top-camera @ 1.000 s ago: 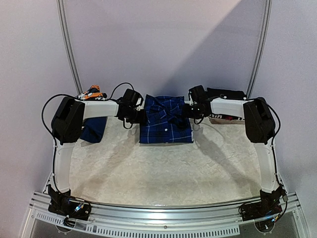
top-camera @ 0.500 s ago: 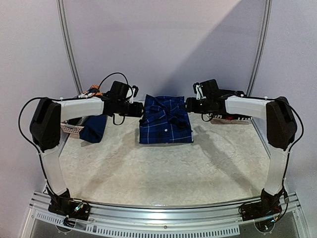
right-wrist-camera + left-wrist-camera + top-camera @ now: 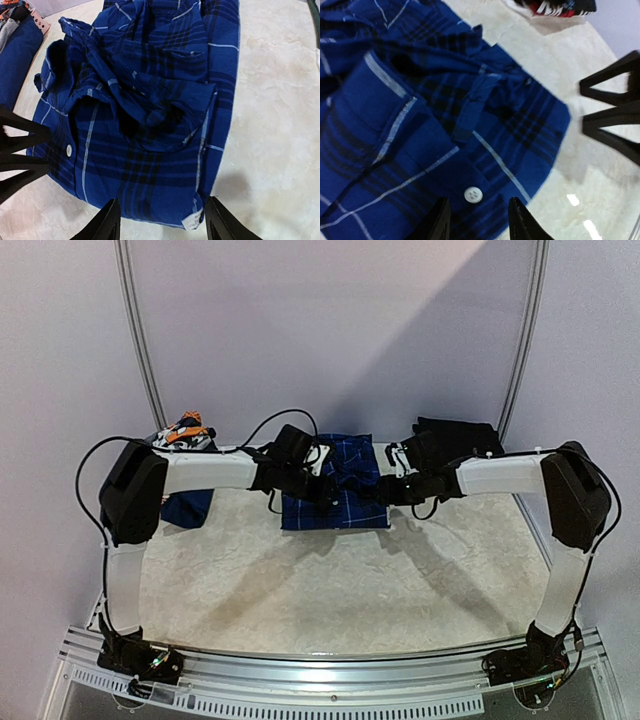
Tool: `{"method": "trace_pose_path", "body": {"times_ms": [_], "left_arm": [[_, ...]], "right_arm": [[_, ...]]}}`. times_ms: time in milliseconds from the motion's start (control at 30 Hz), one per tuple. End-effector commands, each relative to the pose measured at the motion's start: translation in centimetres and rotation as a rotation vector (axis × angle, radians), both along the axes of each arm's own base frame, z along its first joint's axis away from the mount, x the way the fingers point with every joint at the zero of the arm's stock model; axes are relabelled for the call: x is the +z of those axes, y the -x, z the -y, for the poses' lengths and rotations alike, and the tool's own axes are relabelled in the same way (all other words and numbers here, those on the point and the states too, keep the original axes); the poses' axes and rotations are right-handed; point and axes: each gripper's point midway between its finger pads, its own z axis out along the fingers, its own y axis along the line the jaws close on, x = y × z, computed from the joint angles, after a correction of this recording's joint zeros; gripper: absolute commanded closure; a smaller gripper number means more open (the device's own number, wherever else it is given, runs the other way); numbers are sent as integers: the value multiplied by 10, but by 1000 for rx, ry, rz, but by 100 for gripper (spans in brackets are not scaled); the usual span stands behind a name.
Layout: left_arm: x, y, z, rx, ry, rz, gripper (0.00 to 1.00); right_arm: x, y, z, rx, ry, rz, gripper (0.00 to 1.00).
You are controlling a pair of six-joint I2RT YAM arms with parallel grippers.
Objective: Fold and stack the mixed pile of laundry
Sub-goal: Move the 2/3-rectangle-folded shirt to the center of the board.
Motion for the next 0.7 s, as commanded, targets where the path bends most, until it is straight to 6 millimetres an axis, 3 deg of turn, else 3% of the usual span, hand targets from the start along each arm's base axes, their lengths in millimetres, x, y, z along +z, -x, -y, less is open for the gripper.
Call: {"method": "trace_pose_path", "body": {"times_ms": [0,233,667], "left_arm": [[-37,6,5,-34,-57,-91,60],[-69,14,5,-46,-91,-157,60],[-117,51,-12,-84,-172,-253,65]], "right_arm": [[24,4,10,-33,-12,55,42],[13,11,15,-41,-6,30,42],[3,15,14,-34,-7,0,43]]}}
